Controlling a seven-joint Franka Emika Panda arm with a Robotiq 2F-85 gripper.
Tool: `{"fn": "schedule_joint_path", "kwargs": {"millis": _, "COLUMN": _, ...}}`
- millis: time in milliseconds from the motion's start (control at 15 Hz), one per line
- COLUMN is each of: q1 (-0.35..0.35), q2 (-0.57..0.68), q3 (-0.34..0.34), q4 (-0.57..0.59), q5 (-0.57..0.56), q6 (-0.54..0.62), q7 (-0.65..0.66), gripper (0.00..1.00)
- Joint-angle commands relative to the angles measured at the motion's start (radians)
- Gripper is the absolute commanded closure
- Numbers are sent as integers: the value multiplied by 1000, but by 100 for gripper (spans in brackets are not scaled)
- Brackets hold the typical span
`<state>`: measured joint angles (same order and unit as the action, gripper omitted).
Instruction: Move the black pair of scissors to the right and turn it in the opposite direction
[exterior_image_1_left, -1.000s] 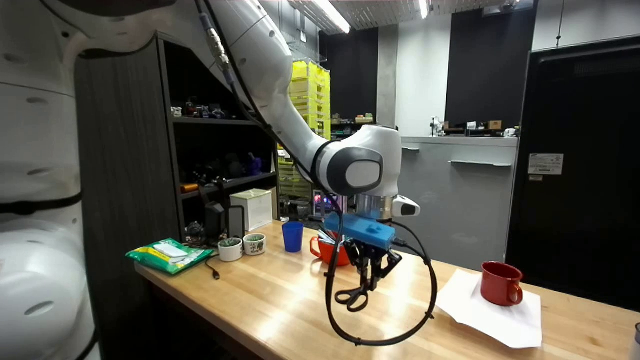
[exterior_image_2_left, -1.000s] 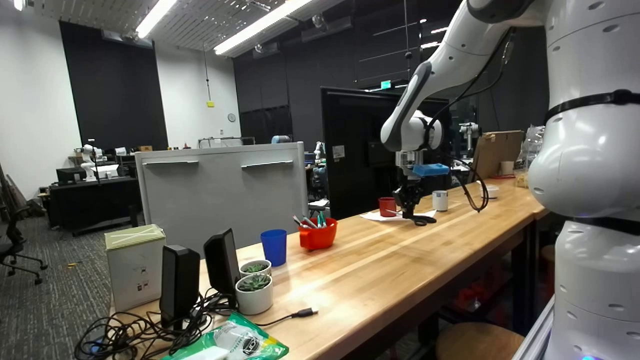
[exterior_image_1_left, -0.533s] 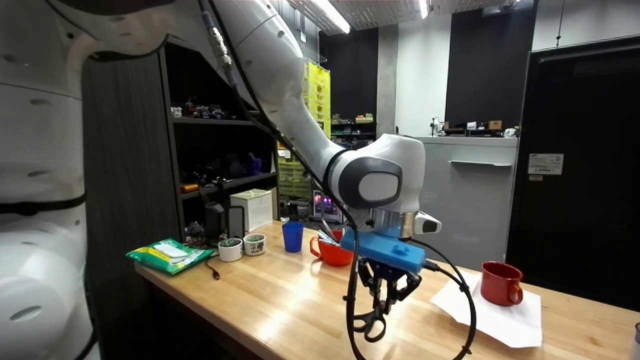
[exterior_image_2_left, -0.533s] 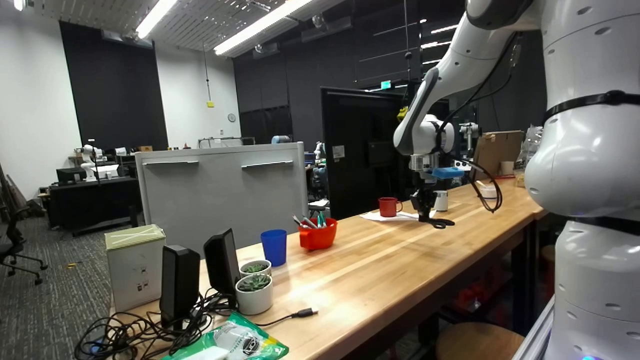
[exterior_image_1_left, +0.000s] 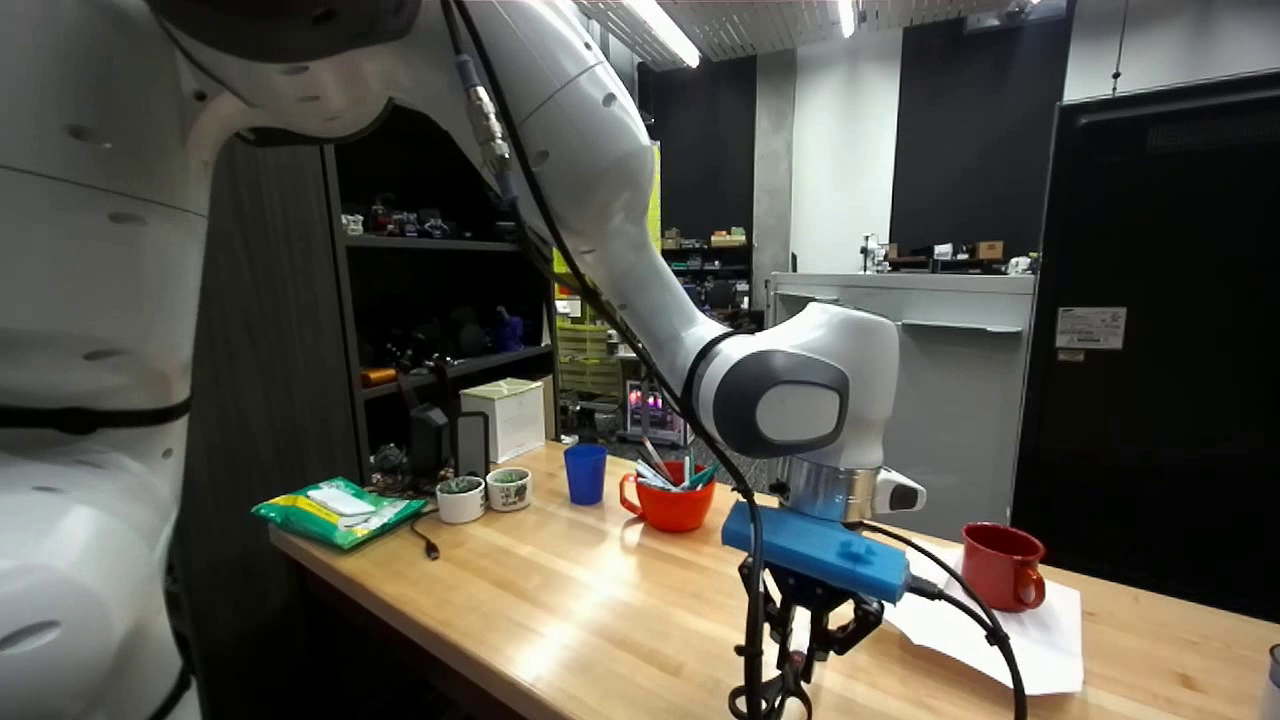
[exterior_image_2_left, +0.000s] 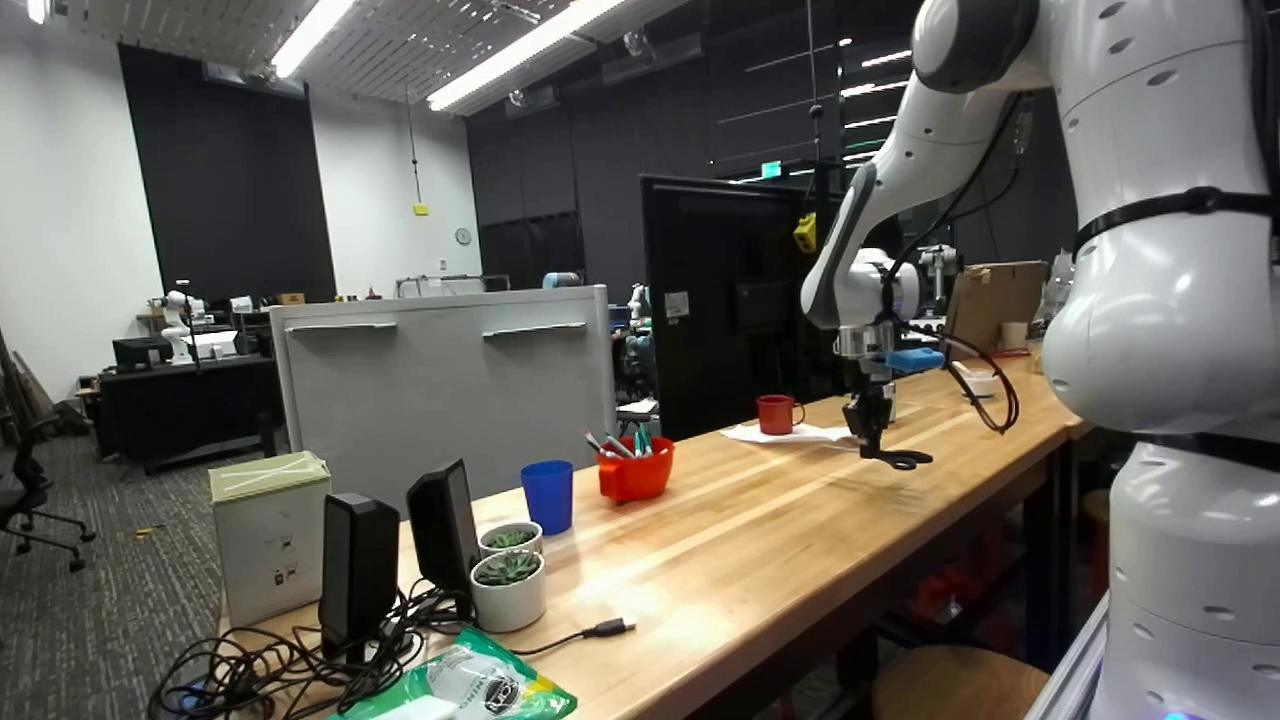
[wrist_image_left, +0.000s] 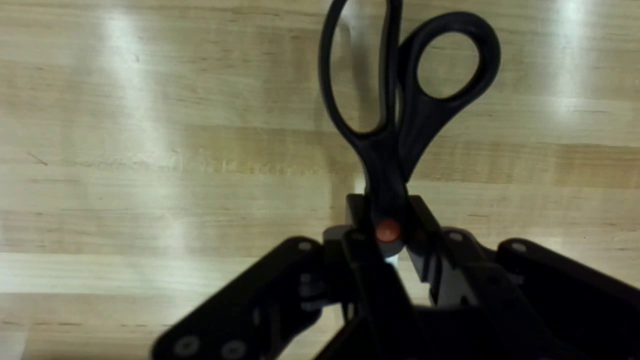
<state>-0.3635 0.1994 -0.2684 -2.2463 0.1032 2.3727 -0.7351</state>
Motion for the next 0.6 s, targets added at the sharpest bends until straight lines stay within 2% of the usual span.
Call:
{"fn": "schedule_joint_path", "kwargs": {"millis": 0, "q1": -3, "q2": 64, "q3": 36, "q4": 49, "q5": 33, "q6": 26, "q7": 0, "gripper": 94}}
{"fn": "schedule_joint_path", "kwargs": {"millis": 533, "q1": -2, "q2": 164, "q3": 133, "q4": 134, "q5": 102, "q6": 64, "q7": 41, "gripper": 94}}
